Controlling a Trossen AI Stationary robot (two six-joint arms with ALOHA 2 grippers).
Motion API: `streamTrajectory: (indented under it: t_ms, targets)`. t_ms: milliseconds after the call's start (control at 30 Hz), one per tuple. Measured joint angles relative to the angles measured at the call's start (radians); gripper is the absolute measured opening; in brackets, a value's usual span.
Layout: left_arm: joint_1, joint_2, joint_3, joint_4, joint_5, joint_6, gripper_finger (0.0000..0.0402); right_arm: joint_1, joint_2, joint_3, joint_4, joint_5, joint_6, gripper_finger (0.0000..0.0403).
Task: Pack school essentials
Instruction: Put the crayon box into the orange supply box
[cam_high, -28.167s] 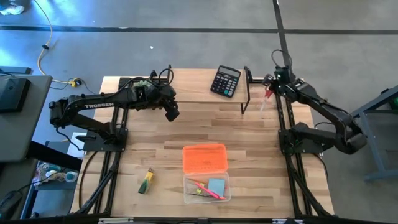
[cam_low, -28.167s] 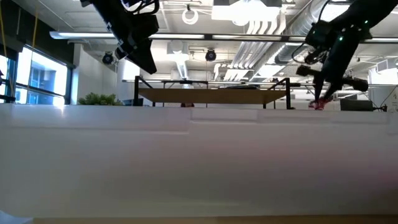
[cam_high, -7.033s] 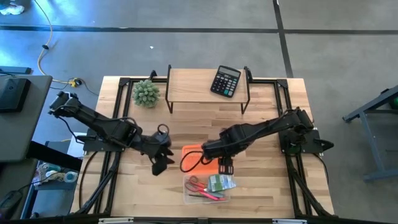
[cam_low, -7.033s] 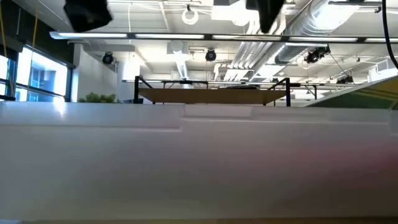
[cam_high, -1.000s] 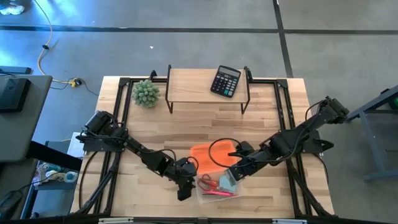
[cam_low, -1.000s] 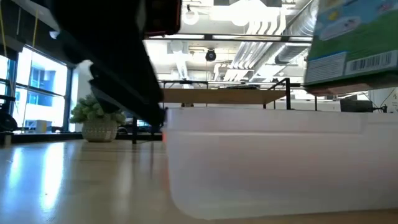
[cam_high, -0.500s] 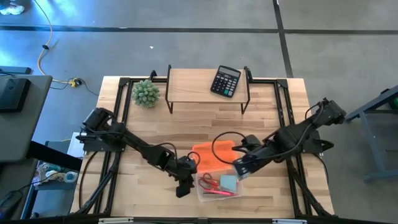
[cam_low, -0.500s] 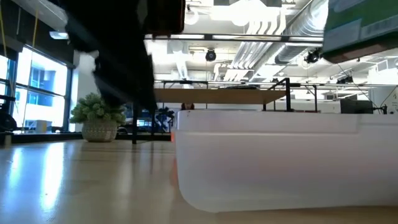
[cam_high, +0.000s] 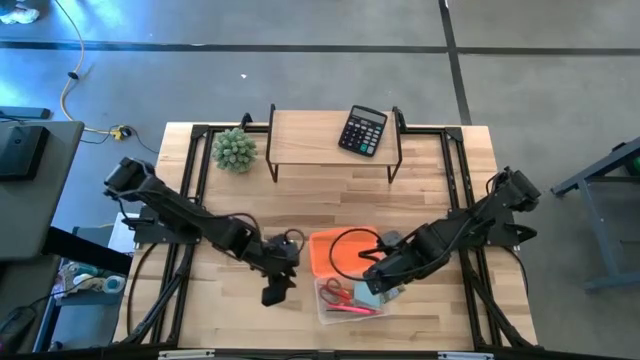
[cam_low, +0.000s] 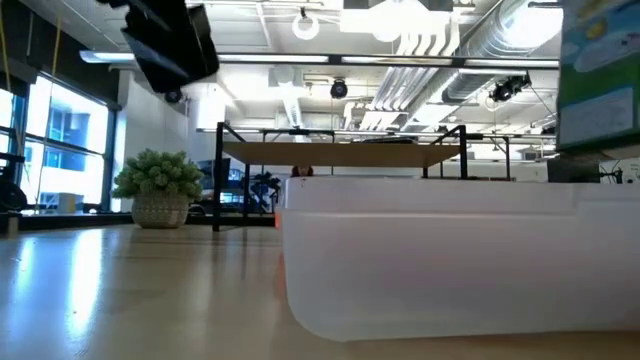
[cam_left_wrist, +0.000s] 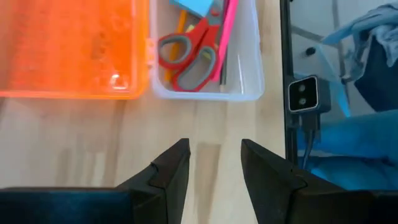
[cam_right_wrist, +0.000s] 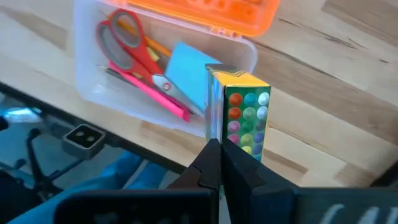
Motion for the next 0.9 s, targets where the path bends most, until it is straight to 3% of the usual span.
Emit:
streamTrajectory:
  t_ms: [400, 900]
  targets:
    - [0.001, -0.164, 0.0, -0.064, -0.118, 0.021, 0.0133, -0.008, 0.077, -0.001, -0.025, -0.028, 0.036, 0.0]
    - [0.001, -0.178, 0.0, -0.111, -0.127, 0.039, 0.0133, -0.02, 0.157, 0.001, 0.026, -0.087, 0.026, 0.0]
